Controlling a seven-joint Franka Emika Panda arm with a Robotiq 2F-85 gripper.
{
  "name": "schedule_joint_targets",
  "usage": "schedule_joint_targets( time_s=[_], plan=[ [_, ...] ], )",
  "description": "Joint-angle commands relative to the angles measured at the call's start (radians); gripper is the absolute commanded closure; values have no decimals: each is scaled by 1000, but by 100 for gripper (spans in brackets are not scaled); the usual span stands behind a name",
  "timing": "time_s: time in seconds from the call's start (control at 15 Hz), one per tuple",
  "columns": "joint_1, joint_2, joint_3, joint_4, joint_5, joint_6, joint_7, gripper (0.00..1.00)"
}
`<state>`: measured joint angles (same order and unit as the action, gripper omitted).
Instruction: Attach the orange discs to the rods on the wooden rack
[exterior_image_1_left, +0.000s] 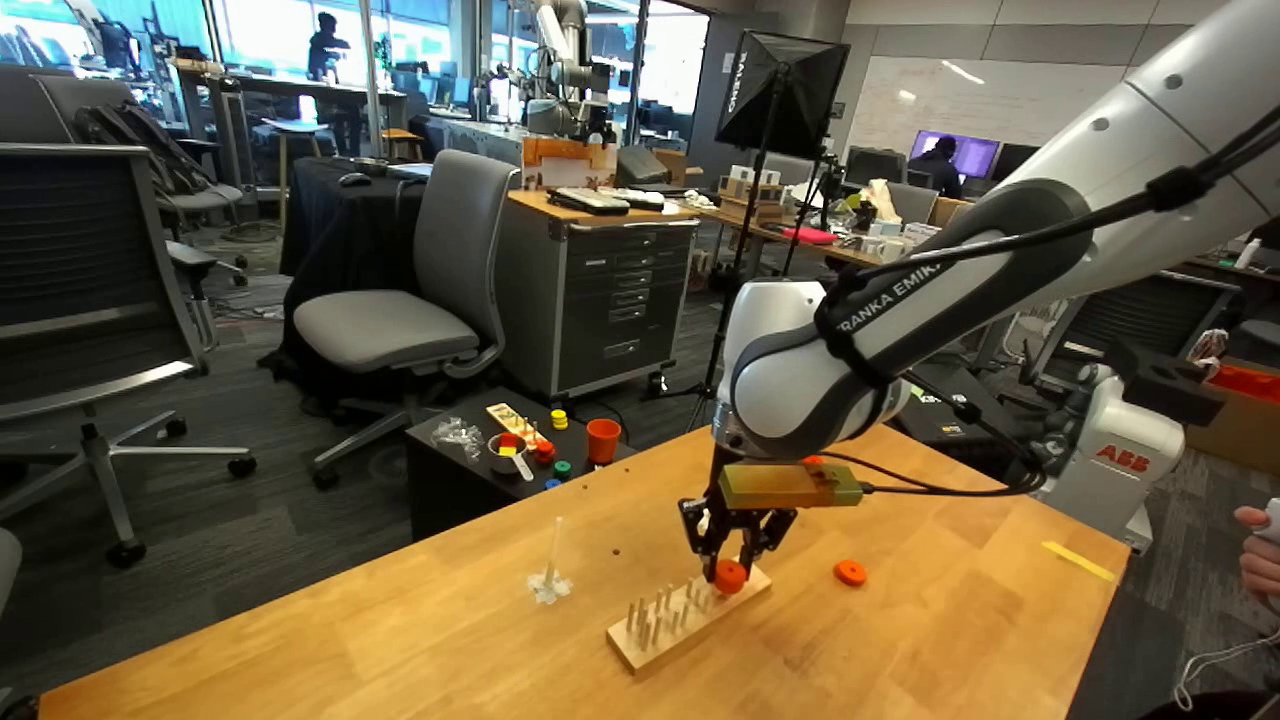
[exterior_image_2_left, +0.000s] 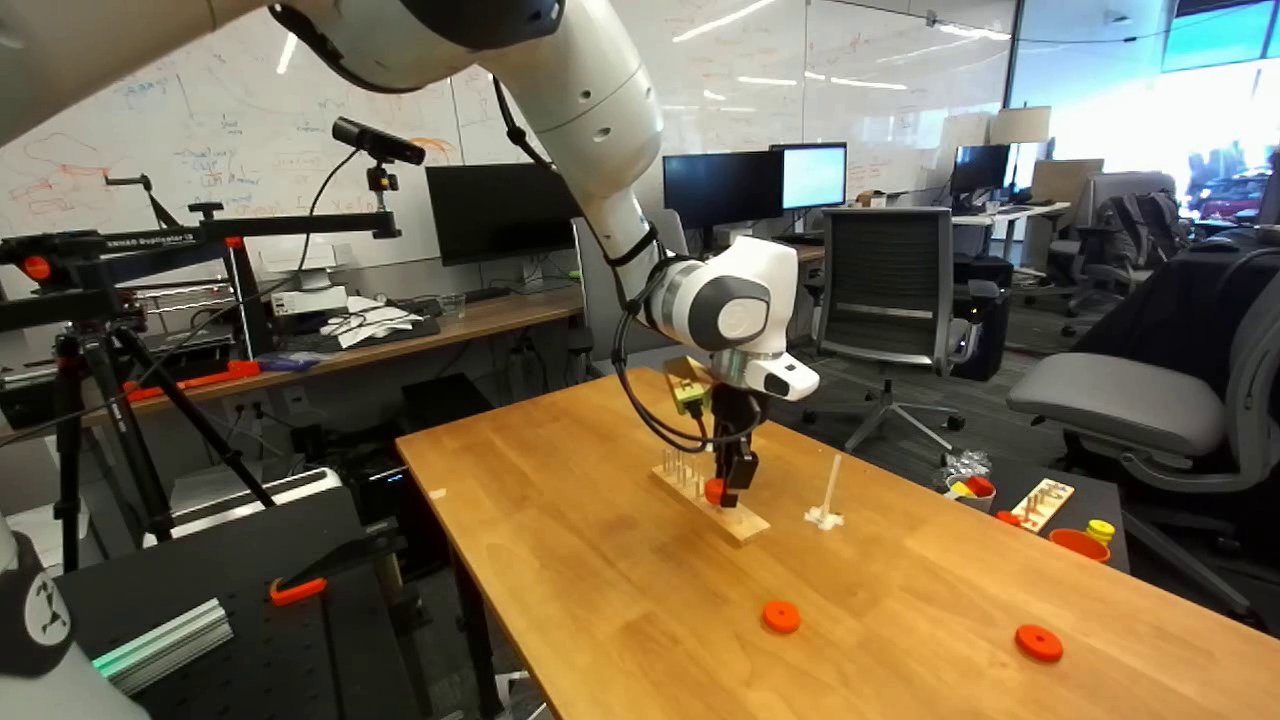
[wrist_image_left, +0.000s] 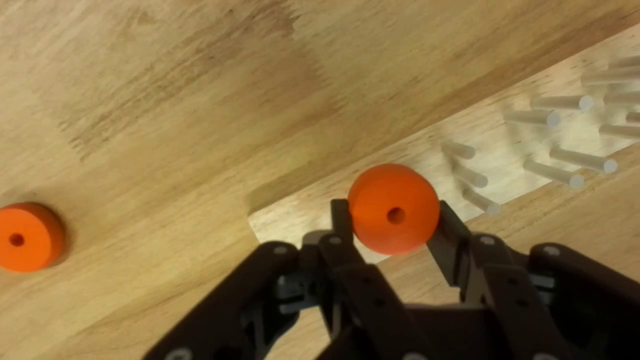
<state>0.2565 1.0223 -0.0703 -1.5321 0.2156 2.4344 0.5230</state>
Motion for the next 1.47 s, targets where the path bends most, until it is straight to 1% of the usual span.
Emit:
schedule_joint_targets(
  time_s=[0.0,1.0,1.4],
  plan=[
    [7,23,2,49,-28,-36,31,83],
    [-8,3,-1,12,-21,-57,56,83],
    [-3,-2,-2,2,-24,-53,66,83]
  ],
)
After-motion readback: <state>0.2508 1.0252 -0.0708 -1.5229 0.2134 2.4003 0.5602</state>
